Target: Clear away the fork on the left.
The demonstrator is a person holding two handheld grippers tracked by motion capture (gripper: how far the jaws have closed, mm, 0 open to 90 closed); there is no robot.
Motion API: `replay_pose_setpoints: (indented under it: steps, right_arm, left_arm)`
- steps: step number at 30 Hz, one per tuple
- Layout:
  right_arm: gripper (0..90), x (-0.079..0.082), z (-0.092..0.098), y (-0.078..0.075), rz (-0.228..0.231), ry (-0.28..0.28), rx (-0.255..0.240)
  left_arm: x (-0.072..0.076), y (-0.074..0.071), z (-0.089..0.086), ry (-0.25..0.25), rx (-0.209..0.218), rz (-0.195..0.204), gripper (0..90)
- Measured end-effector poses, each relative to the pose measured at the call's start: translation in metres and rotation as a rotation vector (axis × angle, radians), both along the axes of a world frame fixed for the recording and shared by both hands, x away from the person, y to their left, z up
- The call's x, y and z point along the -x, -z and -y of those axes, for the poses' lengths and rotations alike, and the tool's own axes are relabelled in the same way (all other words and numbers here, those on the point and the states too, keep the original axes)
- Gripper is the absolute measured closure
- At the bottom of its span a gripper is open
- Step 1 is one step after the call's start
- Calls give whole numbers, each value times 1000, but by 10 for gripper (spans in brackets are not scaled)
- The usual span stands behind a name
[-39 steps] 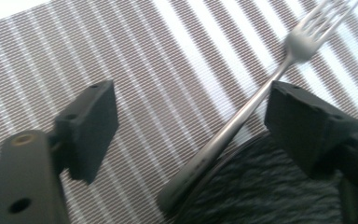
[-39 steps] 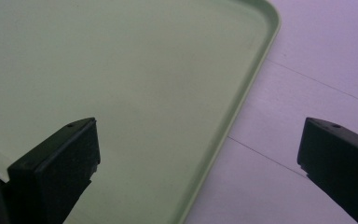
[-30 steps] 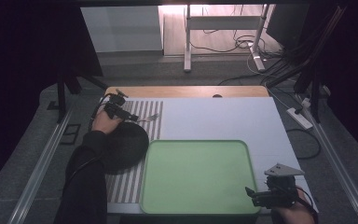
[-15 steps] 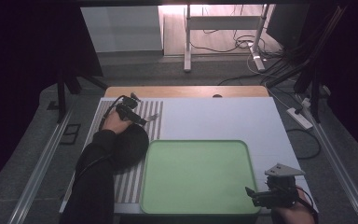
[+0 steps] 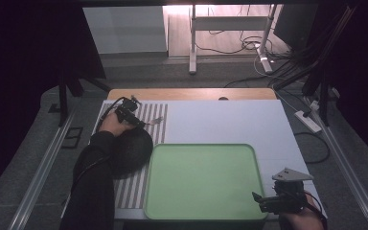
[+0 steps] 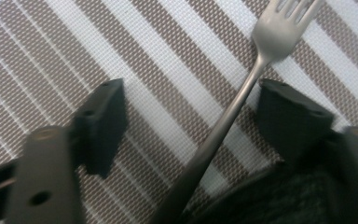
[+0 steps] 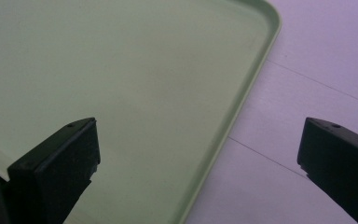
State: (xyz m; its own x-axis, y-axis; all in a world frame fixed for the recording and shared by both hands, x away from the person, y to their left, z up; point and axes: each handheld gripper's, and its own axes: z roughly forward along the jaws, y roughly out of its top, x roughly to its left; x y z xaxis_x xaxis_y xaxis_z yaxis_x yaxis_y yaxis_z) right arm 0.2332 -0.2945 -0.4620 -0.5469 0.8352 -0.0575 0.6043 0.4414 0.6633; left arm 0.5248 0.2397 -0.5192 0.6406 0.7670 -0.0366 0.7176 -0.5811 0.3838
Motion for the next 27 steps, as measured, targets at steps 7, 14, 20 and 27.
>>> replay_pose_setpoints:
  steps: [7, 14, 20, 27]
  right_arm:
    - [0, 0, 0, 0, -1, -2, 2]
    - [0, 0, 0, 0, -2, -1, 0]
    - [0, 0, 0, 0, -1, -1, -1]
    - [0, 0, 0, 0, -2, -3, 2]
  left_arm:
    - [9, -2, -5, 132, -2, 46, 768]
    - [11, -5, 2, 189, -96, 85, 846]
    - [11, -18, -5, 165, -218, 142, 846]
    - [16, -40, -23, 120, -235, 120, 846]
